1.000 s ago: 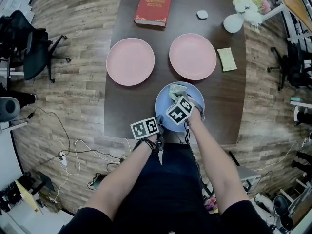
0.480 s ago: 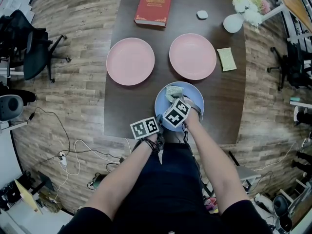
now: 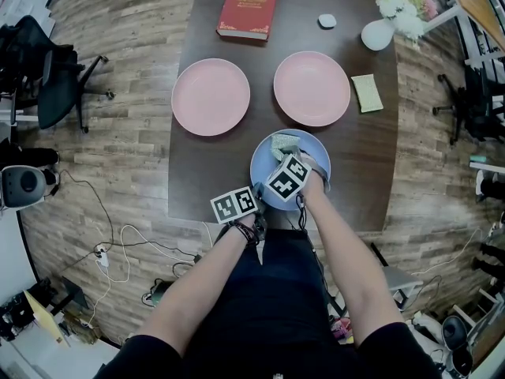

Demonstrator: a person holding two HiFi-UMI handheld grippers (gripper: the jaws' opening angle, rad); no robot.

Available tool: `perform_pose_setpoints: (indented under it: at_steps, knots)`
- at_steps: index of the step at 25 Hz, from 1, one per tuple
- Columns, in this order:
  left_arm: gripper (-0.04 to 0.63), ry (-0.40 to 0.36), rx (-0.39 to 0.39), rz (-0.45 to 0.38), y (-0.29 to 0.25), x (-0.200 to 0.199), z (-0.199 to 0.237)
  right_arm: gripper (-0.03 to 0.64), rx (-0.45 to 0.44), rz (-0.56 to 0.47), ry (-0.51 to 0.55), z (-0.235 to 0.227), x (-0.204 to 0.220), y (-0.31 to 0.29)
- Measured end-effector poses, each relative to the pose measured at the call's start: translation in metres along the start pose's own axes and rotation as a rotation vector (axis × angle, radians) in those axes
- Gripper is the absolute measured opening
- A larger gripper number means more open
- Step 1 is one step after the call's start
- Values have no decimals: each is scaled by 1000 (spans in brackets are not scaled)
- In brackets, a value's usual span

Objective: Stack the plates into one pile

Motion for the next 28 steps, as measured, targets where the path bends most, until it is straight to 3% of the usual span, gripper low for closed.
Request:
perform_pose_setpoints:
  at_steps: [19,28]
  knots:
    - [11,51,-6,-22,0,2,1,83,36,36,-59,-19,21,4]
    - [11,78,-1,-36,-1,4,2,83,77,61,-138,-27,34,7]
Point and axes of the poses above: the fingertips, and each gripper's own axes: y backward along the fingers, z to its left, x out of its underside, the point moved 4 cm from there along y, backward along the fingers, and after that the axes turned 9 degrees about y, right-handed, at the moved point
